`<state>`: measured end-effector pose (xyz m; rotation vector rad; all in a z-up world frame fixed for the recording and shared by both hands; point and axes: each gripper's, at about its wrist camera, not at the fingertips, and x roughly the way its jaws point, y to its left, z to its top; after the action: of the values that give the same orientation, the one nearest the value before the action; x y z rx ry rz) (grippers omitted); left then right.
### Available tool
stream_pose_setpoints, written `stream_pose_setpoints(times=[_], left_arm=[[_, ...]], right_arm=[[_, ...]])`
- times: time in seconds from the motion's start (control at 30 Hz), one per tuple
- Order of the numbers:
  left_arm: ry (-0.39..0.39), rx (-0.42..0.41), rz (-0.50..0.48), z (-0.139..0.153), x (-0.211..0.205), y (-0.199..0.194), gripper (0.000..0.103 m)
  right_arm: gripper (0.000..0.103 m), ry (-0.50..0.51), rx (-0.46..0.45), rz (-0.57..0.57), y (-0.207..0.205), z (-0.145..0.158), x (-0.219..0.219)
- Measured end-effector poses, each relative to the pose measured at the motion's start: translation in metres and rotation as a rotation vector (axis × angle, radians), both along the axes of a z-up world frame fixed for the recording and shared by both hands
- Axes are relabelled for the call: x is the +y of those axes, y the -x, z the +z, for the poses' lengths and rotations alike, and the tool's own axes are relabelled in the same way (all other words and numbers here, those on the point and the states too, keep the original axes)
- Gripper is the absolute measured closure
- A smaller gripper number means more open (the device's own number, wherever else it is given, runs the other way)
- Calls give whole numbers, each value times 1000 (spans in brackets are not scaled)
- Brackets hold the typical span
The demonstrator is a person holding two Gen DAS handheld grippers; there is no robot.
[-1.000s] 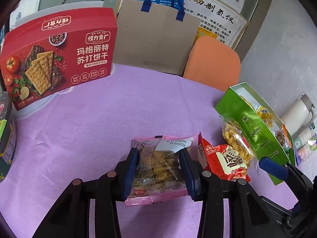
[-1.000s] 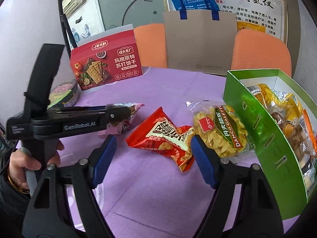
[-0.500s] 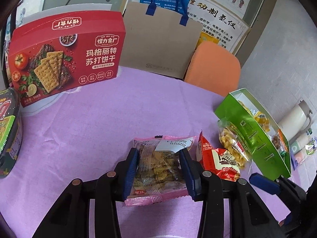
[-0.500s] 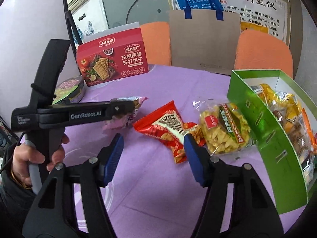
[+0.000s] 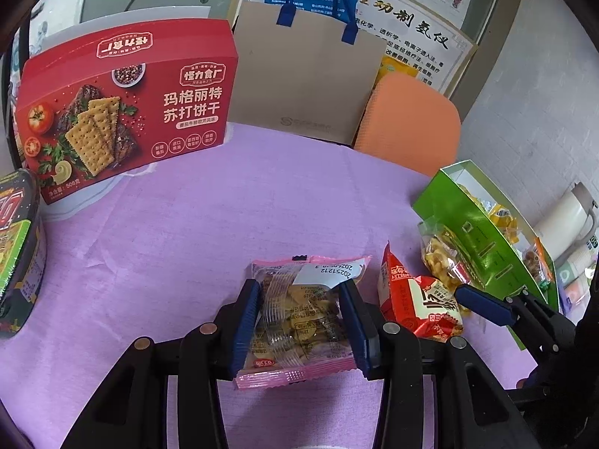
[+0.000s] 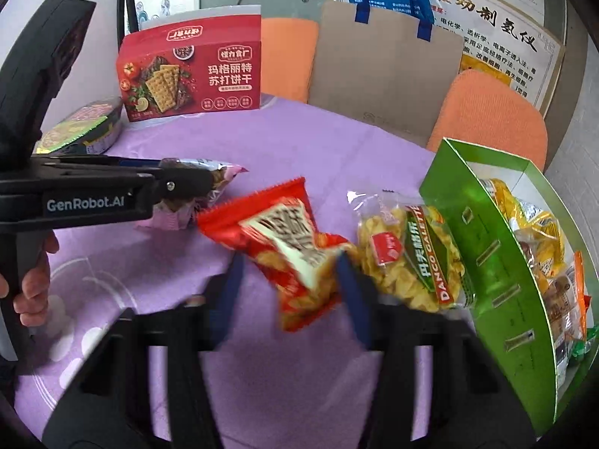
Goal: Organize snacks
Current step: 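Grasp the pink-edged cracker pack with the left tool while the right tool grasps the red chip bag, then carry both packs into the green box and open both tools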
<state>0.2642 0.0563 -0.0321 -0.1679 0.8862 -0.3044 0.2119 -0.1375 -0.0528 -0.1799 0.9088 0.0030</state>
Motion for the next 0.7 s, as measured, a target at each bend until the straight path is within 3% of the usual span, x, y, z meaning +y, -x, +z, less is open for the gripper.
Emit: stream_pose_setpoints(times=[0.17,0.5,0.63,0.7], left_arm=[[-31,-8,-2,-1,-4,0,59],[-74,-43,-21,3,-14,7,59],[-16,-19,-15,1,-8,4,54],[-1,-27,3,2,-2,3,47]], right_arm=[[82,-46,17,-23,14,2,-3],[81,-152,53,-70,84,16,0],[78,-150,51,-46,95,17,6],[69,-147,46,-31,96,17,9]])
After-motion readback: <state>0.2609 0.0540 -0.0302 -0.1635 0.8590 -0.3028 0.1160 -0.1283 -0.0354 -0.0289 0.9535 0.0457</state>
